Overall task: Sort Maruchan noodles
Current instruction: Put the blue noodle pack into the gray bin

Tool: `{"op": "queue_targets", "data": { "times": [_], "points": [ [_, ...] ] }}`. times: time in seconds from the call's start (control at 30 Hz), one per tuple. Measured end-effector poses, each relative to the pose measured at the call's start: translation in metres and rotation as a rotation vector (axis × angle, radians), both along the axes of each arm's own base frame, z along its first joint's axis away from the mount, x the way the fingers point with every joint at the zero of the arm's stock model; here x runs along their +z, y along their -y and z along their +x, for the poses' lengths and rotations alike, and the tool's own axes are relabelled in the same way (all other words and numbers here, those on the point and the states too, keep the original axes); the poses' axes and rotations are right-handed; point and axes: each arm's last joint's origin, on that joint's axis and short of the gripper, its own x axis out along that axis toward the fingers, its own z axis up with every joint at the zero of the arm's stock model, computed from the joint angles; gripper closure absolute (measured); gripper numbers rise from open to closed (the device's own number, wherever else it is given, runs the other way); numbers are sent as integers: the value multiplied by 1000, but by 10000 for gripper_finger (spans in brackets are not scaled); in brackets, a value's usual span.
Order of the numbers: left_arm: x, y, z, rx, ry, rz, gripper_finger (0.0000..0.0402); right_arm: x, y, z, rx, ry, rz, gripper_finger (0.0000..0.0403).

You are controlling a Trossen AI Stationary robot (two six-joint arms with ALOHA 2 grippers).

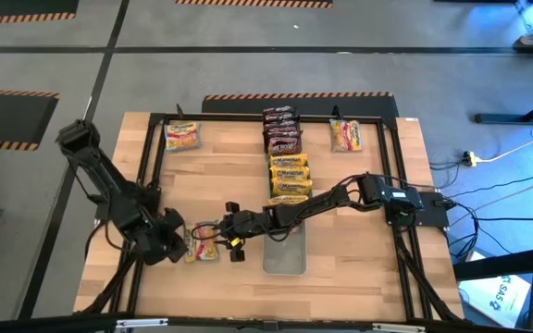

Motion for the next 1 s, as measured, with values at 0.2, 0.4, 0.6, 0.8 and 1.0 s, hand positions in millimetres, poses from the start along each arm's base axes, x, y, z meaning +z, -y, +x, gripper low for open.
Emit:
{"op": "queue_targets", "data": {
  "times": [0.2,0.4,0.6,0.8,1.0],
  "points": [
    [-10,-1,-8,143,13,-34,169,0,0,0,-14,-4,31,224],
    [-25,-3,-10,194,43,-112,151,0,0,0,-14,-6,30,224],
    [-29,-3,-8,197,114,-133,136,-15,-4,0,8,-24,33,224],
    [-28,-1,-8,196,149,-134,134,-29,-5,1,37,-43,31,224],
    [-28,1,-4,224,220,-140,137,-29,-5,1,24,-38,24,224]
  ]
}}
